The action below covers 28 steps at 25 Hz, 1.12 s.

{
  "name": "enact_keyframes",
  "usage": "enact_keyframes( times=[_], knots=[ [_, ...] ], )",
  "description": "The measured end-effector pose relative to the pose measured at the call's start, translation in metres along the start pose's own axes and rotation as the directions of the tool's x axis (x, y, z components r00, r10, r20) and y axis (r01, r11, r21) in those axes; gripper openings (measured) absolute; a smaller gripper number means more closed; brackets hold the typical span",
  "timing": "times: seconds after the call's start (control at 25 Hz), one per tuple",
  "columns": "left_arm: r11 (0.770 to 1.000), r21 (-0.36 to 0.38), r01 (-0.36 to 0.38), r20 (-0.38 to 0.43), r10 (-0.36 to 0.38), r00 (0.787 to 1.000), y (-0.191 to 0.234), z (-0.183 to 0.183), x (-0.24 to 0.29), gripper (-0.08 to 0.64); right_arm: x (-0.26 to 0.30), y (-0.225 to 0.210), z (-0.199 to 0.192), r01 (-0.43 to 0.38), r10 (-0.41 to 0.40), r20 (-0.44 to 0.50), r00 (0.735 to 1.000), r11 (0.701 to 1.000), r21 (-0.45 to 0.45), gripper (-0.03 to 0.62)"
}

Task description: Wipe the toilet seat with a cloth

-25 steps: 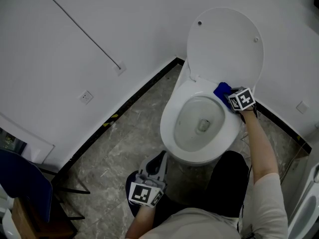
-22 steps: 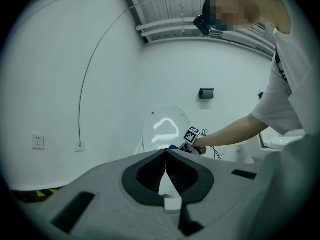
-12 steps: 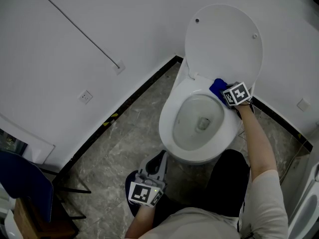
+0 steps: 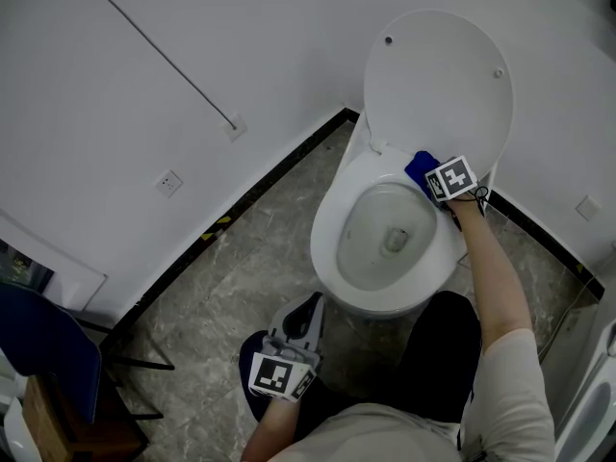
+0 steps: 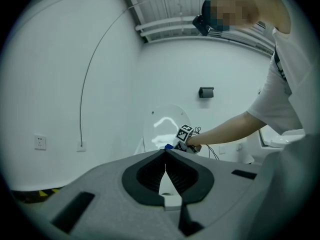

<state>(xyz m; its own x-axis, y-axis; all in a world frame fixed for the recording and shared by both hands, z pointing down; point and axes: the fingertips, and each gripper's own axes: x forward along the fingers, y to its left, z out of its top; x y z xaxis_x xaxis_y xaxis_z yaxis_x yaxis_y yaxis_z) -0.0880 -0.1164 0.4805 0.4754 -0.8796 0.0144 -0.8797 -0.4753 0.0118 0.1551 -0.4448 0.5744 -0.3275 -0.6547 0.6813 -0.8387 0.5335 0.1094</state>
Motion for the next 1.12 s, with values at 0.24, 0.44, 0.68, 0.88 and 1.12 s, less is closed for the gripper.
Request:
enact_keyframes(
  times=[0.24,0.44,0.68,0.88,1.12],
  knots=[
    [1.0,-0.009,-0.013,0.0,0.013,1.0,0.005,-0.002,-0.002,0.008,0.01,0.005,0.006,0.003,-0.003,-0.005,1.0,1.0,0.006,0.066],
    [1.0,-0.014,-0.012,-0.003,0.012,1.0,0.006,-0.004,-0.001,0.008,0.018,0.008,0.012,0.015,-0.015,-0.007,1.0,1.0,-0.006,0.066],
    [1.0,-0.017,-0.023,-0.002,0.023,1.0,0.01,-0.006,-0.005,0.008,0.023,0.012,0.017,0.017,-0.017,-0.006,1.0,1.0,-0.004,0.066],
    [0.999,-0.024,-0.031,-0.001,0.031,1.0,0.012,-0.006,-0.008,0.008,0.027,0.014,0.021,0.02,-0.02,-0.006,1.0,1.0,0.003,0.066],
    [0.999,-0.027,-0.026,-0.003,0.026,1.0,0.012,-0.008,-0.01,0.008,0.031,0.017,0.025,0.028,-0.028,-0.005,1.0,1.0,0.014,0.066]
  ],
)
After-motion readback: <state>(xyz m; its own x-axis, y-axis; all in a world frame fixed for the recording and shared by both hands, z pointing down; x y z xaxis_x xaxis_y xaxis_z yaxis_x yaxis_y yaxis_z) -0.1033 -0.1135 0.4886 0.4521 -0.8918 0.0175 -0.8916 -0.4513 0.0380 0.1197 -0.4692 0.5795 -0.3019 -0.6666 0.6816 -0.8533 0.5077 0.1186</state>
